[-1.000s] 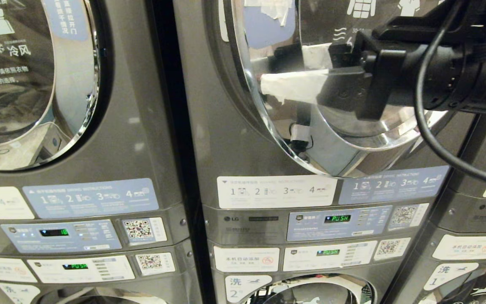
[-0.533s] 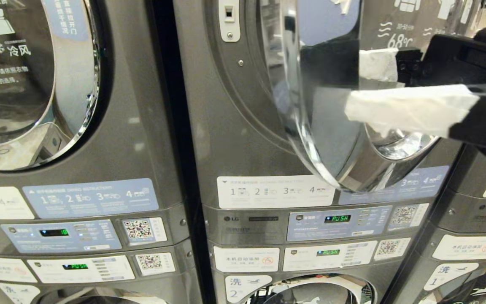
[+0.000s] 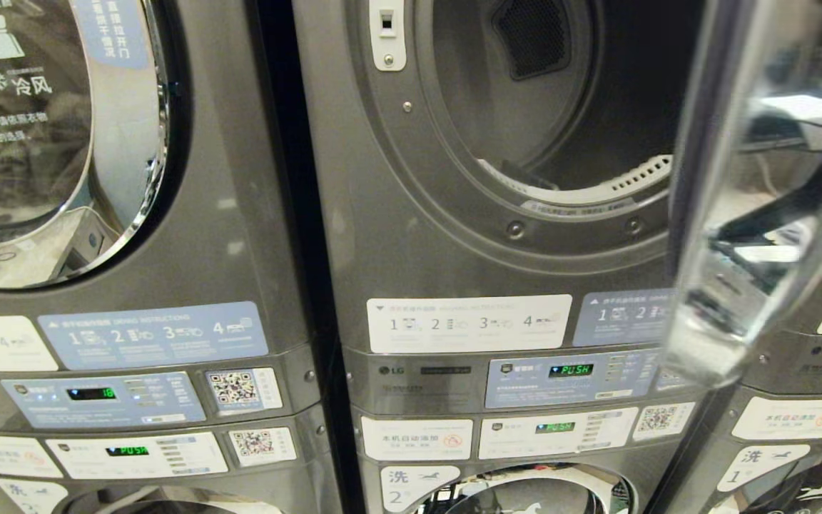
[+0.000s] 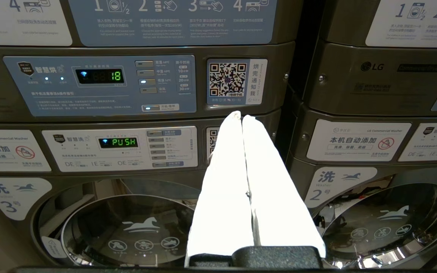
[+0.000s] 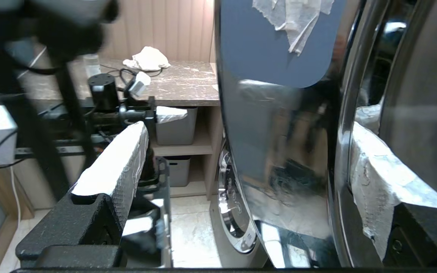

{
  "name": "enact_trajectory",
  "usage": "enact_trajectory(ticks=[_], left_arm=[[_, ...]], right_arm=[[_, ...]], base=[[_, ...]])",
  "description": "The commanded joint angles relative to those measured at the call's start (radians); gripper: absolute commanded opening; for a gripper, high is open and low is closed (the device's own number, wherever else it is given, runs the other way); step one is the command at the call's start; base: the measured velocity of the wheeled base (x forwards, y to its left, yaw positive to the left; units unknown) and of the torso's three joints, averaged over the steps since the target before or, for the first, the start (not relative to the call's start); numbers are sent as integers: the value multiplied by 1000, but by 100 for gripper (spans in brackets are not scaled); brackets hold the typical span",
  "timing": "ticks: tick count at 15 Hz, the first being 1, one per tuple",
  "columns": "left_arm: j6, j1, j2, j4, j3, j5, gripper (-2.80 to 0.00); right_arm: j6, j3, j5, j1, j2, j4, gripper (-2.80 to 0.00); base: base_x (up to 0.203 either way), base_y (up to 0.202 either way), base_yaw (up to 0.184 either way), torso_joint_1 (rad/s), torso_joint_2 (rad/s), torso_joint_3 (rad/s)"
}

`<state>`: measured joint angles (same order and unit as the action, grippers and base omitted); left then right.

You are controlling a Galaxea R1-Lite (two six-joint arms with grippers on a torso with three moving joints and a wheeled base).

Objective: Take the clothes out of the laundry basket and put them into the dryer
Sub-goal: Open the dryer

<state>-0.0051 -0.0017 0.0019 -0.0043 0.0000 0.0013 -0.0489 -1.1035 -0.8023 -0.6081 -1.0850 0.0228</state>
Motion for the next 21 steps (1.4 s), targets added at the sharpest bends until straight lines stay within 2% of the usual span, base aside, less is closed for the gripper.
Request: enact_trajectory(ticks=[1, 3, 5, 6, 11, 16, 21], left_arm=[[0, 0, 0, 0, 0, 0, -280], [-1, 0, 0, 0, 0, 0, -280], [1, 0, 0, 0, 0, 0, -280], [0, 0, 0, 0, 0, 0, -280], [1, 0, 0, 0, 0, 0, -280], [-1, 0, 0, 0, 0, 0, -280], [-1, 0, 0, 0, 0, 0, -280]], right_arm=[[11, 19, -7, -1, 148, -69, 0], [46, 28, 20, -1, 203, -110, 0], [127, 18, 112, -2, 208, -105, 0], [157, 11, 128, -2, 211, -95, 0], [158, 2, 141, -1, 200, -92, 0], [153, 14, 250, -1, 249, -94, 0], [147, 44, 263, -1, 305, -115, 0]], base=[[0, 0, 0, 0, 0, 0], [0, 0, 0, 0, 0, 0], [0, 0, 0, 0, 0, 0], [0, 0, 0, 0, 0, 0], [0, 0, 0, 0, 0, 0], [0, 0, 0, 0, 0, 0], [0, 0, 0, 0, 0, 0]])
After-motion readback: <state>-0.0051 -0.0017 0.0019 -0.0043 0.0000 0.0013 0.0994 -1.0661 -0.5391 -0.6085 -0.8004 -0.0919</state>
